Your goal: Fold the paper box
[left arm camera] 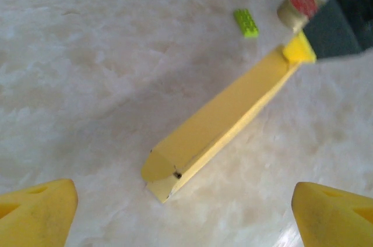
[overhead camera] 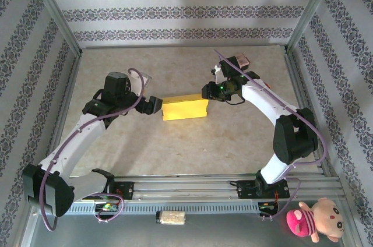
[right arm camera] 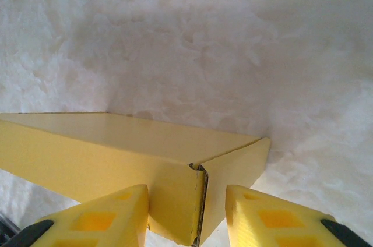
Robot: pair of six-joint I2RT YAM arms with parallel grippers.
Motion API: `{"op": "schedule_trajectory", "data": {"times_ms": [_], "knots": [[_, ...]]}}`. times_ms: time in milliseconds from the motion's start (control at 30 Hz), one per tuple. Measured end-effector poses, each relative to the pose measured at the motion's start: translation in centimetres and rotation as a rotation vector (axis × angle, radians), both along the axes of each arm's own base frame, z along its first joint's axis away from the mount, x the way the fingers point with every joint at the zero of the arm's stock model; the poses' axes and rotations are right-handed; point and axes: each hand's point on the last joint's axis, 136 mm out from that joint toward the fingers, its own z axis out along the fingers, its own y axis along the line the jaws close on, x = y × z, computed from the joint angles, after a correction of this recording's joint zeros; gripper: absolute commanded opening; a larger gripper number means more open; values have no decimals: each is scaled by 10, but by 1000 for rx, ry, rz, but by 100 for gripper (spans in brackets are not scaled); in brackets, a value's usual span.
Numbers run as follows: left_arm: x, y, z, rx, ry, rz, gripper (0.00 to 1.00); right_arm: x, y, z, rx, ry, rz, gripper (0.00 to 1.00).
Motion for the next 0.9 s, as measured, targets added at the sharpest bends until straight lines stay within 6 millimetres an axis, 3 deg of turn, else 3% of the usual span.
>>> {"op": "schedule_trajectory", "data": {"times_ms": [233,433,633,900], "knots": [[-14,-9,-13,181,-136,-292,100,-3,-1,3,-9,21,1,42],[6,-34,-24,197,-157,-494,100,-1,0,4,-14,23,10,43],[16,-52,-38,144,-131,-593,100,-3,1,5,-8,27,21,44],[11,-72,-56,136,-81,-675,99,-3,3,9,4,23,34,45]]}}
